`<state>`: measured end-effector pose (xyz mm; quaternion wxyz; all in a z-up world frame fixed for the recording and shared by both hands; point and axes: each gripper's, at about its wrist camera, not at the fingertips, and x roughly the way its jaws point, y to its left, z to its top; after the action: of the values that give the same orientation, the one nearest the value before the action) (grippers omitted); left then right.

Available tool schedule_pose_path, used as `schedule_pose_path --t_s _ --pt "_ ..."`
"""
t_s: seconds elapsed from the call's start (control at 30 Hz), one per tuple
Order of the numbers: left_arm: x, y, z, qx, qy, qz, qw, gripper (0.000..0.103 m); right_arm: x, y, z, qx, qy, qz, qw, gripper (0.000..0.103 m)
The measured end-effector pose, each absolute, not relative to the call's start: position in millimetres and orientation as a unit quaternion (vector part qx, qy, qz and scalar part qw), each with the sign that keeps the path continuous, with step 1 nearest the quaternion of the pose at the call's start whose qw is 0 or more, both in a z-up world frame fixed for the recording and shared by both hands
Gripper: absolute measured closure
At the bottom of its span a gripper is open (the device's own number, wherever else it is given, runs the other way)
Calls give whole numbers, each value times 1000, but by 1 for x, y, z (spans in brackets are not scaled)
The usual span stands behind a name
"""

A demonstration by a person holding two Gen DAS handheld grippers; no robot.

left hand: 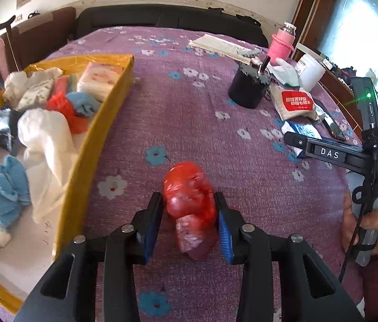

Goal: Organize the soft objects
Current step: 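Grasp the red plastic bag with left tool while right tool grasps the Vinda tissue pack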

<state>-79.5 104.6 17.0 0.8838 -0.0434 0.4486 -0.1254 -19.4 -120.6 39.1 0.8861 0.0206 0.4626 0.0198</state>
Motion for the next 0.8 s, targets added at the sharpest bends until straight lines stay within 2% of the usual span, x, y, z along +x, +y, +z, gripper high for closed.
schedule_pose_path --t_s 0.3,0.37,0.57,0.63,0.8 --pt "-77 106 16 -59 447 -124 884 63 -34 -114 41 -3 475 27 880 25" --pt "-78 110 16 -72 444 -130 883 69 -49 -111 42 -9 482 42 875 25" --pt "-78 116 15 -94 443 -136 881 70 -111 -95 45 -47 492 116 862 21" --pt "-78 116 14 -96 444 -137 880 70 -126 -99 46 -33 492 125 861 17" --pt "-78 113 15 -81 445 -135 881 65 -141 -121 52 53 499 132 855 16"
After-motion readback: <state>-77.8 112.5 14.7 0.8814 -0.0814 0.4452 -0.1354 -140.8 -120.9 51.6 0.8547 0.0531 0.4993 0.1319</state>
